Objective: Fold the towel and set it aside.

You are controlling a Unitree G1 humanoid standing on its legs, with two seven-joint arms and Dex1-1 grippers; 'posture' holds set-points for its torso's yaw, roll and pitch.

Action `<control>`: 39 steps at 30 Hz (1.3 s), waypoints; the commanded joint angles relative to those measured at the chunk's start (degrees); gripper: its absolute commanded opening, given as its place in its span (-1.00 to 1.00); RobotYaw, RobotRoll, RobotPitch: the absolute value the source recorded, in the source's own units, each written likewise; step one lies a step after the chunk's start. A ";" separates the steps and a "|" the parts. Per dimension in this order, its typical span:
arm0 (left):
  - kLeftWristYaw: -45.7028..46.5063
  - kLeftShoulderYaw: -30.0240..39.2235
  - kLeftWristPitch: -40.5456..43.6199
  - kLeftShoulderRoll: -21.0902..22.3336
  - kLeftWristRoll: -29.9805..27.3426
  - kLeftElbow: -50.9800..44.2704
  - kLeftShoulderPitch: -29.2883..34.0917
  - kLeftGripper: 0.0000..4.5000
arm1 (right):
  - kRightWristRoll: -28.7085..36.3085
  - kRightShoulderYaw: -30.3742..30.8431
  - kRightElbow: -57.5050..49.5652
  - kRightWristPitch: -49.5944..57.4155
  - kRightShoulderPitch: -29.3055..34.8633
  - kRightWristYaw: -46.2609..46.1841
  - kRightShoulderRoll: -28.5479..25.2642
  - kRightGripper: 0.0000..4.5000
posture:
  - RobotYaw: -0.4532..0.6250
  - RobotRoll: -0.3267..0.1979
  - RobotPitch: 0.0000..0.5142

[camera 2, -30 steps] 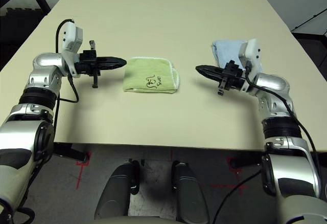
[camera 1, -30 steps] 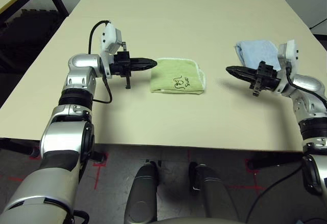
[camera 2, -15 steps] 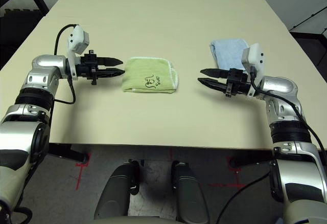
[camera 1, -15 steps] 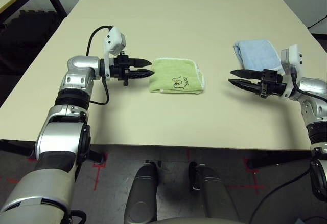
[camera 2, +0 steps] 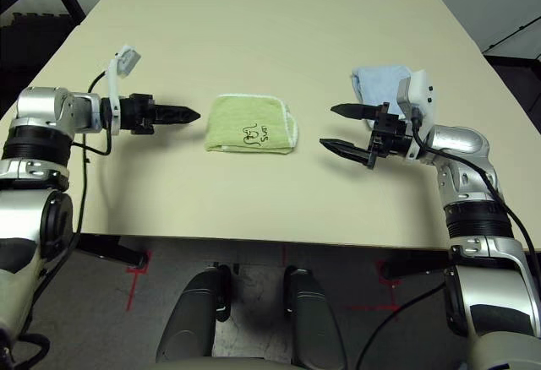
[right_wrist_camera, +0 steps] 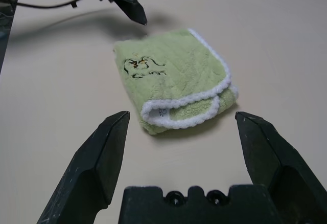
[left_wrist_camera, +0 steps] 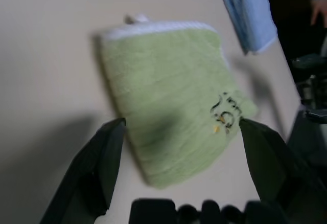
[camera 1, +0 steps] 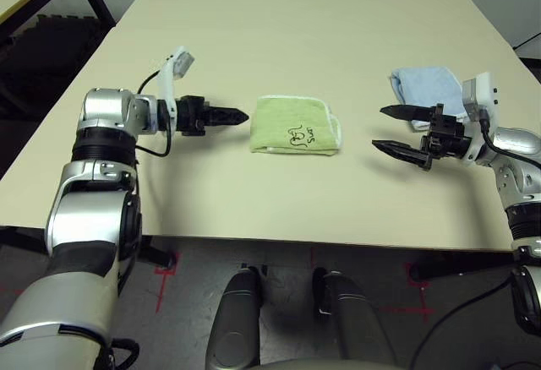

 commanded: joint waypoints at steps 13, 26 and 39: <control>2.04 -4.35 -9.85 0.93 4.27 12.71 -2.81 1.00 | 2.09 -0.26 -5.51 1.58 3.43 -1.60 -0.99 0.99 | -0.06 0.25 -0.36; 2.15 -4.67 -10.12 -1.80 4.73 13.42 -2.66 1.00 | 1.82 0.25 -4.44 1.07 2.23 -1.62 -0.03 0.99 | -0.06 0.25 -0.33; 5.77 -4.01 -12.15 -12.51 5.47 15.26 -4.65 0.83 | 2.56 -0.89 -7.67 1.94 4.28 -3.57 -1.08 1.00 | -0.14 0.25 -0.33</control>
